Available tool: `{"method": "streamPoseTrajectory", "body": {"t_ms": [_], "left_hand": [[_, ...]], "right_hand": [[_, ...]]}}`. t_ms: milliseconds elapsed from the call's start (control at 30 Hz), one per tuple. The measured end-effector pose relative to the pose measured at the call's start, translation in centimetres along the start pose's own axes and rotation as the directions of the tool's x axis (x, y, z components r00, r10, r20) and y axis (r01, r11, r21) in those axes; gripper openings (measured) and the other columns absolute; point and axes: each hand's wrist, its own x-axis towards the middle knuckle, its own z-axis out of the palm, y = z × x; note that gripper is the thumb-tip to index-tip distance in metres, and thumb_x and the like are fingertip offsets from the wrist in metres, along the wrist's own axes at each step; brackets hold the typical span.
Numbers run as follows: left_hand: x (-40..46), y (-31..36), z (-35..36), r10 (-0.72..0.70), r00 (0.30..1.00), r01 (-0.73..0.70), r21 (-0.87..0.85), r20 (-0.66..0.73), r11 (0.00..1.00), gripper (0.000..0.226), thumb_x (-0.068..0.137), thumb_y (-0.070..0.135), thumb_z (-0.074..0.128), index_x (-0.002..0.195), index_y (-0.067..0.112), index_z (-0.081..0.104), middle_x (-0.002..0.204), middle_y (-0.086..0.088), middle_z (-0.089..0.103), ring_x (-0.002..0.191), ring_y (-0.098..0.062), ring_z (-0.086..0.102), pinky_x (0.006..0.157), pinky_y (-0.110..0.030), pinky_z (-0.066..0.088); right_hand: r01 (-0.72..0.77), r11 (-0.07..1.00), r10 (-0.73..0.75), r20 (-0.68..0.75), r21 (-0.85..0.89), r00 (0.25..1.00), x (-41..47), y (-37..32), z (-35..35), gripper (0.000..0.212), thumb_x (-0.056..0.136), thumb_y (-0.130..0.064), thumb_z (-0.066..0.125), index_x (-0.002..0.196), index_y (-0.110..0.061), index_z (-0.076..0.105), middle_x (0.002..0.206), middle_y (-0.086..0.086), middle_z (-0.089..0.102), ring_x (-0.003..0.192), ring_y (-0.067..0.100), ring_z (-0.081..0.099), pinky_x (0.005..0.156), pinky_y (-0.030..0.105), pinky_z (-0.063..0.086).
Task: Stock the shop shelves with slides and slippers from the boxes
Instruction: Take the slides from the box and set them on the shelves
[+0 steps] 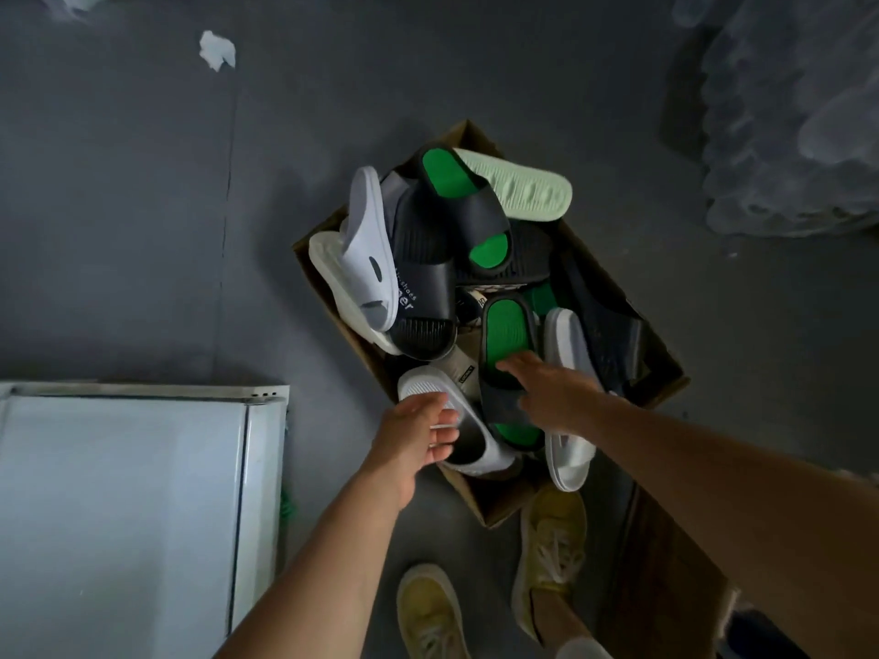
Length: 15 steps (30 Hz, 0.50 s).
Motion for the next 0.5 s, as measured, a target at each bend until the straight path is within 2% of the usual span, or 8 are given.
{"method": "streamPoseTrajectory", "body": {"t_ms": [100, 167, 267, 333, 400, 467, 500], "left_hand": [[0.9, -0.2, 0.4, -0.016, 1.0, 0.016, -0.01, -0.008, 1.0, 0.017, 0.101, 0.023, 0.049, 0.106, 0.017, 0.063, 0.102, -0.006, 0.07, 0.088, -0.019, 0.066, 0.073, -0.03, 0.054], [1.1, -0.2, 0.6, -0.024, 1.0, 0.024, -0.011, -0.016, 1.0, 0.017, 0.101, 0.023, 0.049, 0.107, 0.017, 0.063, 0.104, -0.006, 0.071, 0.091, -0.021, 0.067, 0.075, -0.03, 0.055], [0.9, 0.1, 0.6, -0.031, 0.999, 0.03, -0.013, -0.037, 0.999, 0.018, 0.101, 0.024, 0.05, 0.109, 0.016, 0.064, 0.104, -0.007, 0.071, 0.093, -0.021, 0.067, 0.078, -0.032, 0.055], [0.7, 0.6, 0.5, -0.028, 0.998, 0.026, -0.019, -0.06, 0.999, 0.02, 0.1, 0.023, 0.051, 0.113, 0.014, 0.065, 0.106, -0.007, 0.071, 0.093, -0.018, 0.065, 0.078, -0.032, 0.054], [0.4, 1.2, 0.4, 0.004, 0.997, -0.006, -0.018, -0.078, 1.0, 0.023, 0.1, 0.021, 0.053, 0.12, 0.014, 0.062, 0.115, -0.006, 0.067, 0.1, -0.016, 0.061, 0.082, -0.031, 0.051], [0.0, 1.8, 0.2, 0.077, 0.995, -0.077, 0.003, -0.061, 0.997, 0.03, 0.097, 0.021, 0.058, 0.126, 0.017, 0.057, 0.129, -0.004, 0.061, 0.111, -0.013, 0.055, 0.091, -0.031, 0.045], [-0.3, 2.2, 0.2, 0.112, 0.993, -0.111, 0.024, -0.03, 0.994, 0.039, 0.094, 0.022, 0.062, 0.132, 0.018, 0.054, 0.135, -0.003, 0.058, 0.117, -0.012, 0.053, 0.097, -0.031, 0.041]], "right_hand": [[-0.007, 0.991, 0.023, 0.12, -0.131, 0.993, 1.7, 0.0, 0.6, 0.047, 0.095, -0.017, 0.05, 0.14, -0.016, 0.038, 0.141, 0.007, 0.041, 0.123, 0.03, 0.049, 0.098, 0.045, 0.045], [-0.021, 0.989, 0.031, 0.065, -0.148, 0.997, 2.1, -0.2, 0.7, 0.036, 0.092, -0.01, 0.052, 0.129, -0.012, 0.049, 0.128, 0.009, 0.049, 0.115, 0.03, 0.055, 0.094, 0.042, 0.048], [-0.005, 0.99, 0.003, -0.015, -0.139, 1.0, 1.9, -0.3, 0.1, 0.025, 0.091, -0.007, 0.05, 0.114, -0.015, 0.057, 0.116, 0.006, 0.055, 0.107, 0.026, 0.056, 0.083, 0.036, 0.047], [0.037, 0.999, -0.037, -0.048, -0.004, 0.998, 1.5, 0.2, -1.0, 0.016, 0.09, -0.008, 0.051, 0.093, -0.022, 0.058, 0.103, 0.006, 0.057, 0.097, 0.025, 0.058, 0.077, 0.034, 0.046], [0.115, 0.975, -0.101, -0.079, 0.189, 0.992, 0.9, 1.1, -2.7, 0.028, 0.089, -0.006, 0.052, 0.072, -0.029, 0.049, 0.09, 0.005, 0.056, 0.085, 0.023, 0.056, 0.073, 0.033, 0.043], [0.203, 0.937, -0.178, -0.11, 0.284, 0.978, 0.0, 1.4, -4.6, 0.028, 0.088, -0.003, 0.053, 0.074, -0.028, 0.055, 0.087, 0.006, 0.056, 0.081, 0.022, 0.053, 0.073, 0.034, 0.04], [0.241, 0.927, -0.215, -0.116, 0.288, 0.97, -0.4, 1.2, -5.5, 0.019, 0.089, -0.002, 0.054, 0.083, -0.018, 0.061, 0.089, 0.006, 0.057, 0.081, 0.02, 0.052, 0.073, 0.033, 0.039]]}}
